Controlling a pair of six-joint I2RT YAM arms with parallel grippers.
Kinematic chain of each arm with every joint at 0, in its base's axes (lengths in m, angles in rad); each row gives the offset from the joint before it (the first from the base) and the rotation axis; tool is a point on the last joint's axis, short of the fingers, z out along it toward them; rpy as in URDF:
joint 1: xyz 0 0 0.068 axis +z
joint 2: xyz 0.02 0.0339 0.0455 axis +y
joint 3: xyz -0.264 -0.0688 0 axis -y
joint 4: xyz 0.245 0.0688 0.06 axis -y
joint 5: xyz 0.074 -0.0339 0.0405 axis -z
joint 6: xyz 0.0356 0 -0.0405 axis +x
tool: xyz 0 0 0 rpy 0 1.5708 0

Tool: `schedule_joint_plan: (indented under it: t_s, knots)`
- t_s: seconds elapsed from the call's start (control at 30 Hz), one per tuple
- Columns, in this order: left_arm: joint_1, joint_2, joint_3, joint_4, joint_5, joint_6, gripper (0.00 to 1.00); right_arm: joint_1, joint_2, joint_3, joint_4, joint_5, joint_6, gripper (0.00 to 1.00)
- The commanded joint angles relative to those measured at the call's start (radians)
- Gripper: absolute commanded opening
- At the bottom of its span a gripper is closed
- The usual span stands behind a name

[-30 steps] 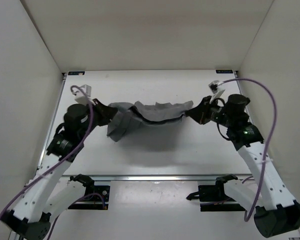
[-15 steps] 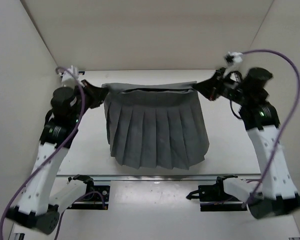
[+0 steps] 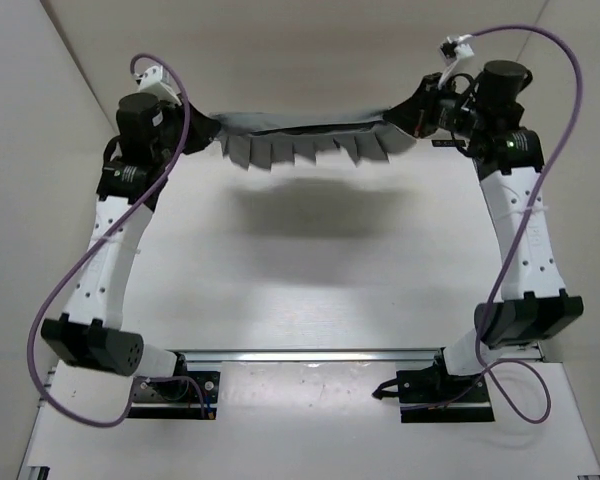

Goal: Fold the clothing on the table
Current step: Flatten the skirt out, then fold the skirt

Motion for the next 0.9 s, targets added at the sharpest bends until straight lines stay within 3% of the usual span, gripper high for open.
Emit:
schedule_joint_plan:
  t_s: [0.0, 0.1, 0.23, 0.3, 0.4, 0.53, 0.7, 0.87]
  knots:
    - [0.017, -0.082, -0.077, 0.01, 0.018, 0.031, 0.0, -0.031, -0.063, -0.176, 0.08, -0.035, 0.003, 0.0]
    - [-0.016, -0.142, -0.345, 0.085, 0.033, 0.011, 0.0, -0.05, -0.135, -0.475, 0.214, -0.066, 0.069, 0.0]
    - [-0.047, -0.238, -0.698, 0.201, 0.055, -0.047, 0.0, -0.043, -0.218, -0.744, 0.315, -0.037, 0.112, 0.0]
    - [-0.061, -0.311, -0.922, 0.266, 0.095, -0.121, 0.0, -0.036, -0.236, -0.873, 0.327, -0.019, 0.117, 0.01]
    - [-0.131, -0.36, -1.093, 0.283, 0.078, -0.143, 0.0, 0.001, -0.288, -1.057, 0.271, 0.007, 0.114, 0.0]
    - [-0.249, -0.461, -1.189, 0.151, 0.035, -0.13, 0.0, 0.084, -0.425, -1.263, 0.185, 0.113, 0.138, 0.0]
    - [-0.254, -0.706, -1.243, 0.029, 0.046, -0.202, 0.0, 0.064, -0.623, -1.421, 0.067, 0.115, 0.192, 0.0]
    - [-0.23, -0.846, -1.208, -0.102, 0.069, -0.21, 0.0, 0.078, -0.758, -1.415, -0.053, 0.133, 0.207, 0.0]
